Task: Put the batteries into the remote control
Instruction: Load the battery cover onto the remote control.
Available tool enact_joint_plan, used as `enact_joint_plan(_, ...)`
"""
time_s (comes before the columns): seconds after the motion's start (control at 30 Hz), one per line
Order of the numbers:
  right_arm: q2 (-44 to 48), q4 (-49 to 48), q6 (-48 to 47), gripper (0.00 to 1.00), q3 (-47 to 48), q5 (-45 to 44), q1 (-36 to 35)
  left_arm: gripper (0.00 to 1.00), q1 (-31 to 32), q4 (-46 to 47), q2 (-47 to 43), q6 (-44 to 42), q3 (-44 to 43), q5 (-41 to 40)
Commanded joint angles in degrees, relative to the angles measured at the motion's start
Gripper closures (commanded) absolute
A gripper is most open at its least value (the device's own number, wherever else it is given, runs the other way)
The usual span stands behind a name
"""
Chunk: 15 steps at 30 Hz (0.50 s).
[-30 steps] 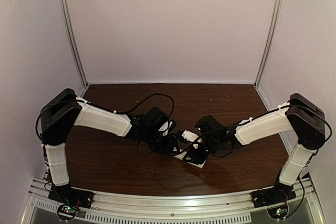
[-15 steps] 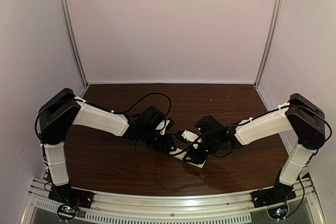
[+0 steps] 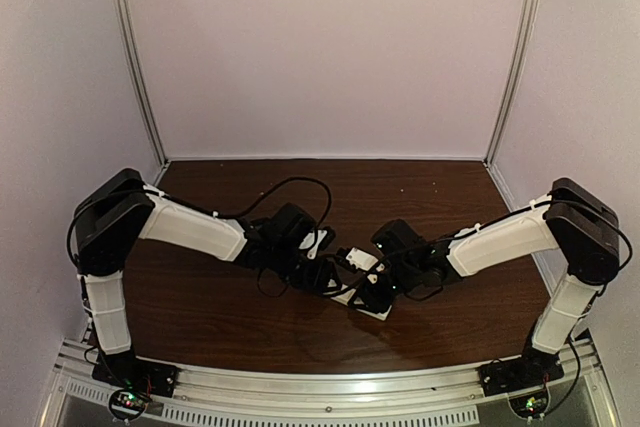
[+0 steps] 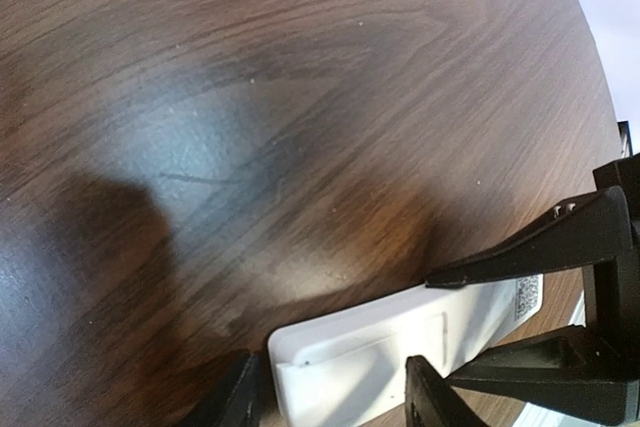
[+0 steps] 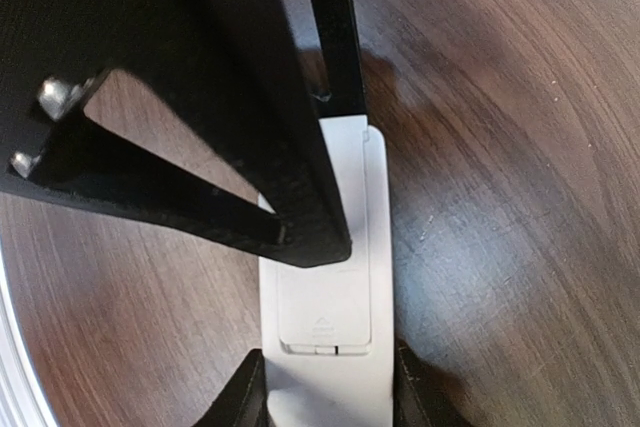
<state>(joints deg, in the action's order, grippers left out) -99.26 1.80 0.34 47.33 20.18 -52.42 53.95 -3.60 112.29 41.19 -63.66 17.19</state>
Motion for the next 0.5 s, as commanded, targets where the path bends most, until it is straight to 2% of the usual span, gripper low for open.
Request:
enact_joint_plan(0.0,-3.13,3.02,0.45,0.7,-1.27,-0.1,-1.59,0.49,-0.13,-7.03,1.82,1.02,3.97,-3.93)
enact_joint_plan(0.2,-3.1,3.11,0.44,0.73,-1.2,-0.18,-1.64,0.5,-1.33,-8.29,-1.67,0.88,5.44,-8.86)
enact_joint_plan(0.47,-3.31,3.27,0.45,0.76,-1.01,-0.02,-1.73,0.59,-1.19,-8.63,-3.0,-2.66,4.42,-10.59)
